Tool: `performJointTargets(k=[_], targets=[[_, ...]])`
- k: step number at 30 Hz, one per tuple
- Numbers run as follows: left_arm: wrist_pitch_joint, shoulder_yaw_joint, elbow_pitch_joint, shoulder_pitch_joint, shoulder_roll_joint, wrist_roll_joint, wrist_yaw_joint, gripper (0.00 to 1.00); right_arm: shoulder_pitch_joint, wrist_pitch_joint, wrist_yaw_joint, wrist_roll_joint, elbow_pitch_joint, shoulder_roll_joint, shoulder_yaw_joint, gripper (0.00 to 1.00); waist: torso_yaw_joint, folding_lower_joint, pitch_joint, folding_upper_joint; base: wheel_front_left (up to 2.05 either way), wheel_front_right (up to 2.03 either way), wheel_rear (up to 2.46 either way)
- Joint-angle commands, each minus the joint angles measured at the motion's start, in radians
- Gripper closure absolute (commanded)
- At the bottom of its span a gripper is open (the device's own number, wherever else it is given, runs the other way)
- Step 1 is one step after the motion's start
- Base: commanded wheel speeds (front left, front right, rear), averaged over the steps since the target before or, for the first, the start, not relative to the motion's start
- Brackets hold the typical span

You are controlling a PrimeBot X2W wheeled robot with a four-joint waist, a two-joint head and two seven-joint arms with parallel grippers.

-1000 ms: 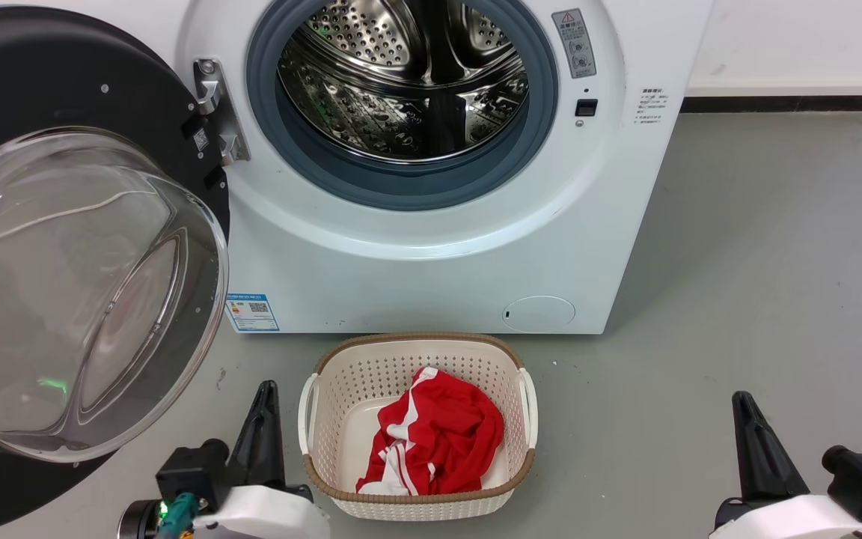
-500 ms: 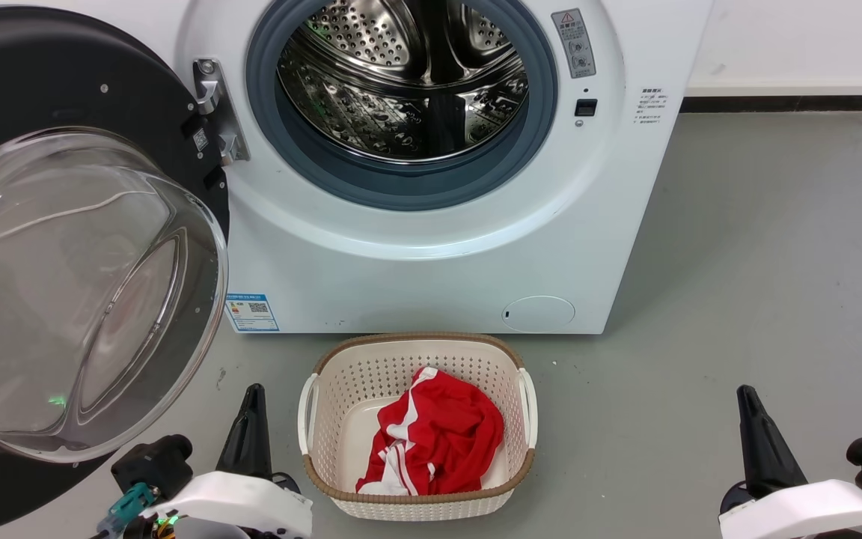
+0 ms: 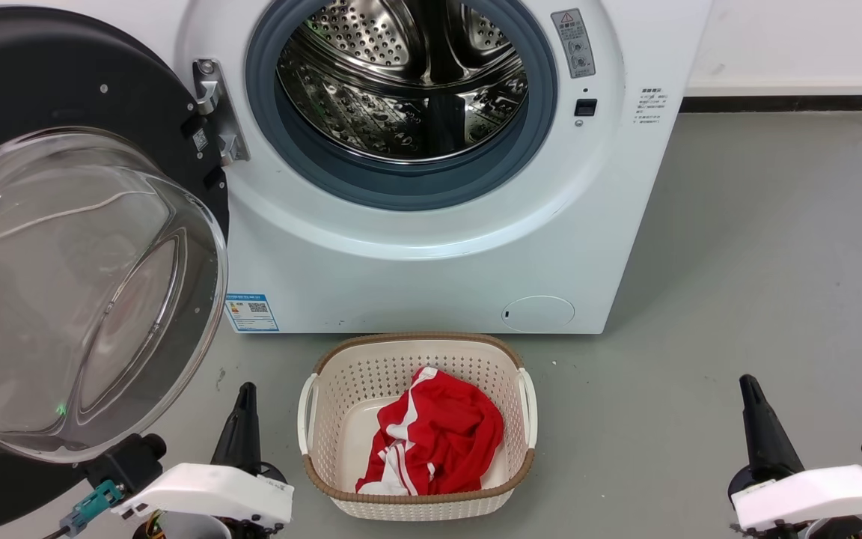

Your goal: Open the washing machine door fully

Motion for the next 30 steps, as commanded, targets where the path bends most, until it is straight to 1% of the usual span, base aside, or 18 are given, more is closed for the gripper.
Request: performJointTargets(k=[1, 20, 30], targets=[[0.007, 0.008, -0.009, -0.030, 0.006, -0.033, -0.007, 1.00, -0.026, 0.006, 0.000, 0.034, -0.006, -0.009, -0.002, 1.00, 0.000, 0.0000, 0.000, 0.0000, 0.00, 0.00, 0.00], [0.067, 0.049, 0.011, -0.048, 0.006, -0.280, -0.044, 1.00, -0.059, 0.053, 0.000, 0.280, 0.023, -0.011, -0.012, 1.00, 0.000, 0.0000, 0.000, 0.0000, 0.00, 0.00, 0.00], [0.092, 0.067, 0.020, -0.056, 0.005, -0.381, -0.059, 1.00, -0.072, 0.074, 0.000, 0.381, 0.035, -0.011, -0.017, 1.00, -0.001, 0.0000, 0.000, 0.0000, 0.00, 0.00, 0.00]])
